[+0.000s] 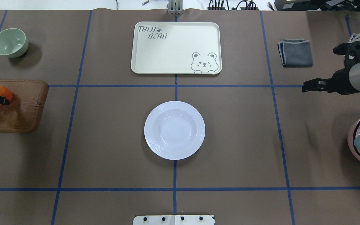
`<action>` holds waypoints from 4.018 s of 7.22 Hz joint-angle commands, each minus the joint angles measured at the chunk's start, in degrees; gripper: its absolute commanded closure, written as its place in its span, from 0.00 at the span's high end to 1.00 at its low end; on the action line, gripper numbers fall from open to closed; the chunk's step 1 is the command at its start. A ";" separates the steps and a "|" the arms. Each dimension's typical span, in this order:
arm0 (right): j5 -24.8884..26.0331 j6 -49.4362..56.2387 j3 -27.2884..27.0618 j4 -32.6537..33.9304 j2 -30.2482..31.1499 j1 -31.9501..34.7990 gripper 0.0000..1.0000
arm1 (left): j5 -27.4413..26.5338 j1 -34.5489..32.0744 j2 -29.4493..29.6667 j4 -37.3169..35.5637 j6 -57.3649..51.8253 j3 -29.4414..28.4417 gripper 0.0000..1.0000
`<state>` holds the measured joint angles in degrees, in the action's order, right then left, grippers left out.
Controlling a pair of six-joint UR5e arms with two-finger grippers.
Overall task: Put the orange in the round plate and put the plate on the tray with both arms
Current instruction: 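Grasp the orange on the wooden board with the left gripper while the right arm approaches, then carry the orange with the left gripper onto the white plate while the right gripper approaches, then release the orange and withdraw the left arm while the right gripper nears the plate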
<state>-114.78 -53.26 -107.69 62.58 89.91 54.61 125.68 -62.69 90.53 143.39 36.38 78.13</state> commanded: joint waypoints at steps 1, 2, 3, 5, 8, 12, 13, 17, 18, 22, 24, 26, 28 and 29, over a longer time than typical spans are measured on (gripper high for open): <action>0.17 0.00 0.02 0.00 0.01 -0.12 1.00 | 0.00 0.02 0.52 0.04 -0.08 -0.17 0.64; 0.17 0.00 0.02 0.00 0.01 -0.20 1.00 | 0.00 0.02 0.61 0.04 0.01 0.35 0.54; 0.09 0.00 0.02 -0.09 0.01 -0.21 1.00 | 0.09 0.02 0.70 0.04 0.09 0.71 0.34; 0.09 0.00 0.02 -0.09 0.01 -0.21 1.00 | 0.62 -0.07 1.14 -0.13 0.44 3.86 0.00; 0.26 -0.17 0.02 -4.39 -0.17 -1.26 1.00 | -0.17 1.59 8.67 -0.84 16.04 8.96 0.00; 1.57 -6.14 -0.68 -4.66 -1.40 -3.53 1.00 | -11.39 15.98 17.80 -16.77 24.25 20.29 0.00; 3.41 -9.37 -1.38 -4.66 -2.53 -5.11 1.00 | -16.56 22.02 23.32 -23.10 28.62 20.75 0.00; 20.68 -33.35 -4.81 -4.49 -6.04 -20.02 0.98 | -32.13 40.15 33.30 -33.44 36.11 19.70 0.00; 23.79 -36.88 -4.90 -4.40 -6.75 -22.77 0.97 | -33.21 42.10 35.66 -33.53 37.44 17.87 0.00; 24.43 -37.70 -6.83 -4.57 -6.76 -25.07 0.98 | -33.48 42.91 39.63 -33.36 37.45 13.63 0.64; 27.40 -39.64 -7.19 -4.57 -6.76 -28.05 0.99 | -36.20 42.91 39.37 -33.36 37.45 13.11 0.99; 28.03 -41.39 -7.54 -4.66 -6.94 -29.03 0.99 | -36.21 42.74 39.46 -33.27 37.45 14.50 0.99; 28.65 -43.68 -9.47 -4.75 -6.94 -30.52 0.99 | -28.81 35.05 37.97 -39.71 35.18 22.64 0.99; 29.78 -45.25 -9.73 -5.01 -7.02 -31.66 0.99 | -21.08 27.78 37.10 -44.56 28.90 25.03 0.99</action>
<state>-86.07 -96.89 -116.84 57.80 82.95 24.25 96.32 -27.21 128.69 104.60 70.80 99.42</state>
